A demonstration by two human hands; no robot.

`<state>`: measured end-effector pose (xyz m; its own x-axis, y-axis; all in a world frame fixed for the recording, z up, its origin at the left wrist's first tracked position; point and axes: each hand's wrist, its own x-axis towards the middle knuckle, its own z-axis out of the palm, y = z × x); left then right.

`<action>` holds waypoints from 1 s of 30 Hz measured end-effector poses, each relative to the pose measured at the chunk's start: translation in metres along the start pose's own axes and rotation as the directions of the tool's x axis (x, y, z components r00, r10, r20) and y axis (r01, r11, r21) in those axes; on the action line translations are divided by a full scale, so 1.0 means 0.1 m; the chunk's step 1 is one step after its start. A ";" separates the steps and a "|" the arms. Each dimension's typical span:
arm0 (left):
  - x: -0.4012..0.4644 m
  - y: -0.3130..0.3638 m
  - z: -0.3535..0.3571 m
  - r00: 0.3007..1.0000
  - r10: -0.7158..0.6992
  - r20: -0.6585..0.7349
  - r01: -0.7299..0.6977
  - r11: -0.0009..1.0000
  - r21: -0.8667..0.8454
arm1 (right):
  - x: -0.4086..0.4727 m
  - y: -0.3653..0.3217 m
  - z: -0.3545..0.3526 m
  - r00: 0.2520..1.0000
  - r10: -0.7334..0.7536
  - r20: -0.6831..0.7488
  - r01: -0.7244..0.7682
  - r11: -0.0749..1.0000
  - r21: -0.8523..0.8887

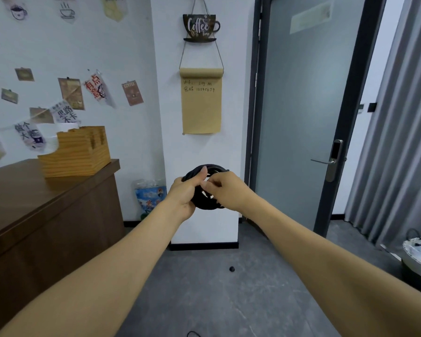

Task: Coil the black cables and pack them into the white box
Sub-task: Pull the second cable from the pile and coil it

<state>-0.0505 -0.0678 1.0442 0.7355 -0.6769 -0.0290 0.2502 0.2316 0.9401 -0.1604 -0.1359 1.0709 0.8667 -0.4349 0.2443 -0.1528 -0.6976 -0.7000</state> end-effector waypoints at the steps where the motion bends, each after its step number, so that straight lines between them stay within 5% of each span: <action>1: 0.01 -0.02 -0.01 1.000 0.000 0.007 0.000 1.000 0.000 | 0.01 -0.03 0.01 1.000 0.029 0.009 -0.029 1.000 -0.007; 7: 0.03 -0.02 -0.05 0.998 -0.068 0.004 0.068 0.992 -0.108 | 0.04 -0.05 0.08 0.996 0.045 -0.075 -0.035 0.991 0.127; 13: 0.00 0.00 -0.14 0.993 -0.118 0.018 0.120 0.987 -0.110 | -0.01 -0.09 0.07 0.990 -0.138 -0.031 0.128 0.968 -0.217; 17: 0.00 -0.04 -0.19 0.992 -0.119 0.044 0.123 0.986 -0.114 | -0.03 -0.09 0.11 0.988 -0.148 -0.034 0.135 0.956 -0.261; 21: 0.03 -0.05 -0.29 0.995 -0.096 0.014 0.097 0.985 -0.140 | -0.03 -0.08 0.10 0.997 -0.060 -0.040 0.058 0.997 -0.042; 24: -0.01 -0.03 -0.35 0.993 -0.117 -0.028 0.108 0.969 -0.223 | -0.01 0.00 0.01 0.985 0.035 -0.166 -0.004 0.983 0.186; 26: -0.05 -0.03 -0.38 0.992 -0.119 -0.047 0.104 0.963 -0.250 | 0.01 0.07 -0.02 0.960 0.141 -0.240 -0.098 0.978 0.182; 30: -0.12 -0.07 -0.44 0.988 -0.151 -0.032 0.137 0.952 -0.276 | 0.05 0.20 0.09 0.922 0.376 -0.090 -0.349 0.910 0.224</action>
<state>-0.0335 -0.0302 1.0224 0.7088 -0.6816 -0.1815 0.5121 0.3203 0.7970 -0.1544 -0.1470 1.0517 0.6996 -0.7142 0.0225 -0.3349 -0.3556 -0.8726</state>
